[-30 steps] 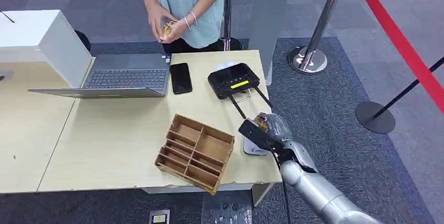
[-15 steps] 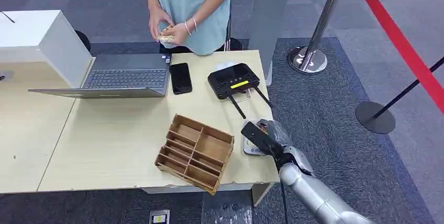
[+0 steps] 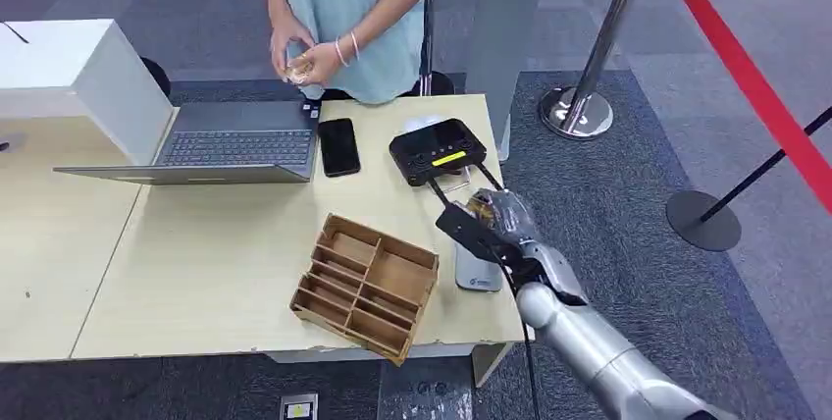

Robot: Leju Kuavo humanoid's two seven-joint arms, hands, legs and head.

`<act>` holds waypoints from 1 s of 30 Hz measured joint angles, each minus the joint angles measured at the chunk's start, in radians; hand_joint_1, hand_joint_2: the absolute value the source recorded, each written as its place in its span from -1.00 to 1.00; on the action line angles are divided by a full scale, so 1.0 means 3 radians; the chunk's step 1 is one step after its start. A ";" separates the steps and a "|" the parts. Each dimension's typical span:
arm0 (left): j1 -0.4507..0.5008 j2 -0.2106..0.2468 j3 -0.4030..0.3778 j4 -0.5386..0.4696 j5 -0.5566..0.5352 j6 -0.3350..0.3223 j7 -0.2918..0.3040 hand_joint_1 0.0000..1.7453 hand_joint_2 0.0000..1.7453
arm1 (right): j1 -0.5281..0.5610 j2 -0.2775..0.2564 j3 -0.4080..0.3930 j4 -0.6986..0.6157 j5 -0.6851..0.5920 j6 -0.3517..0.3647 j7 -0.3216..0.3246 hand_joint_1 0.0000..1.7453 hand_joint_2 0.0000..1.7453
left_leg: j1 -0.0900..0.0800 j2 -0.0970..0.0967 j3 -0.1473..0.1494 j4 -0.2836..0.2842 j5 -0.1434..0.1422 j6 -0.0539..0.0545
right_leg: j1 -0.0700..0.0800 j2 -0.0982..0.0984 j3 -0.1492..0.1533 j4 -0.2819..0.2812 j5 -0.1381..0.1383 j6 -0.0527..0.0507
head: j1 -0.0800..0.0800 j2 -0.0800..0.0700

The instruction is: Pass the card to the sensor for recognition and then transmit it.

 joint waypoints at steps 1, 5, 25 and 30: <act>0.0000 0.0003 0.0000 0.0000 0.0000 0.0000 0.0000 -1.00 1.00 | -0.0016 -0.0006 0.0001 -0.0063 0.0014 0.0009 0.0021 1.00 1.00 | 0.0000 0.0000 -0.0001 0.0000 0.0000 0.0000 | 0.0000 0.0000 -0.0001 0.0000 0.0000 0.0000 | 0.0000 0.0000; 0.0000 0.0005 -0.0019 0.0000 -0.0010 0.0000 -0.0006 -1.00 1.00 | -0.0091 -0.0022 0.0020 -0.0317 0.0136 0.0018 -0.0014 1.00 1.00 | 0.0000 0.0000 -0.0004 0.0000 0.0000 0.0000 | 0.0000 0.0000 -0.0002 0.0002 0.0000 0.0000 | 0.0000 0.0000; -0.0017 0.0004 -0.0113 0.0000 -0.0081 0.0000 -0.0065 -1.00 1.00 | -0.1054 0.0202 0.0407 -0.0833 0.0383 0.0573 0.0126 1.00 1.00 | 0.0000 0.0001 -0.0008 -0.0001 0.0001 -0.0001 | 0.0000 0.0000 -0.0006 0.0005 0.0000 0.0000 | -0.0001 0.0000; -0.0022 0.0003 -0.0148 0.0000 -0.0090 0.0000 -0.0058 -1.00 1.00 | -0.1215 0.0301 0.0515 -0.0740 0.0424 0.0624 0.0106 1.00 1.00 | 0.0000 0.0001 -0.0009 -0.0001 0.0001 -0.0001 | 0.0000 0.0000 -0.0007 0.0005 0.0000 0.0000 | 0.0001 0.0000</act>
